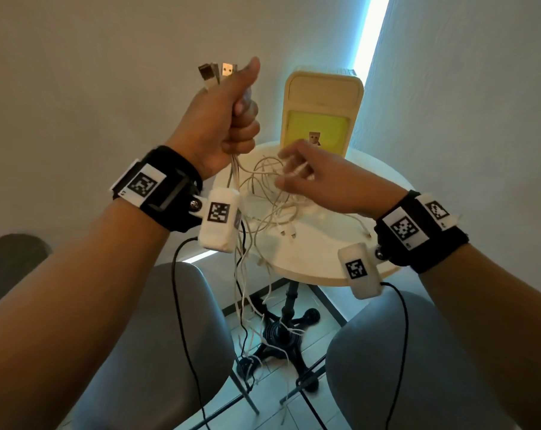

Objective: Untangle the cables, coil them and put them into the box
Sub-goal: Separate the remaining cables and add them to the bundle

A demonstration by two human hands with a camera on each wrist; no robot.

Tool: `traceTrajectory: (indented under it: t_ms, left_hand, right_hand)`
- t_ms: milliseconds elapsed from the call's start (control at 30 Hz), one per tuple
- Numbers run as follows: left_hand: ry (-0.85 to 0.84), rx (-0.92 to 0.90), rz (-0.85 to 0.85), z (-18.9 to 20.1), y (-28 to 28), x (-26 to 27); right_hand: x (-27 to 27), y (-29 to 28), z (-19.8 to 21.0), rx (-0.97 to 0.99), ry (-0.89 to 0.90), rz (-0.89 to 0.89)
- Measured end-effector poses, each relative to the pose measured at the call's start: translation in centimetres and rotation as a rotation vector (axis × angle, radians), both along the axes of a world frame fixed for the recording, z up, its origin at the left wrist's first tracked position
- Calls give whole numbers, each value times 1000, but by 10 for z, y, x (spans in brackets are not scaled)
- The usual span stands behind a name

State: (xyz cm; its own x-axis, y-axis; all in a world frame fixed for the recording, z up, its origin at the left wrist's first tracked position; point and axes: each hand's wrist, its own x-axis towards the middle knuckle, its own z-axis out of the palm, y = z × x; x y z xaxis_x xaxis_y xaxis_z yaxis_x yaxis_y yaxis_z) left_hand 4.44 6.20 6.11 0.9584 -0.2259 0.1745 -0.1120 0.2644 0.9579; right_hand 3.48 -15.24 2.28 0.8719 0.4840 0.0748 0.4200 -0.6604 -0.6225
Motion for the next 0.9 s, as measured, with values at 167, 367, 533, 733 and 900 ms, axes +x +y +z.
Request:
traceTrajectory:
  t_ms: [167, 367, 533, 733, 900]
  left_hand:
    - [1, -97, 5, 2, -20, -2]
    - [27, -247, 27, 1, -30, -8]
    - [53, -237, 1, -1, -31, -6]
    - [119, -151, 6, 10, -16, -2]
    - [170, -115, 72, -1, -15, -1]
  right_hand:
    - [-15, 36, -15, -92, 77, 163]
    - [-13, 43, -23, 382, 144, 102]
    - [-25, 54, -33, 652, 351, 99]
    - [-29, 58, -64, 611, 429, 107]
    - [-31, 63, -70, 472, 347, 114]
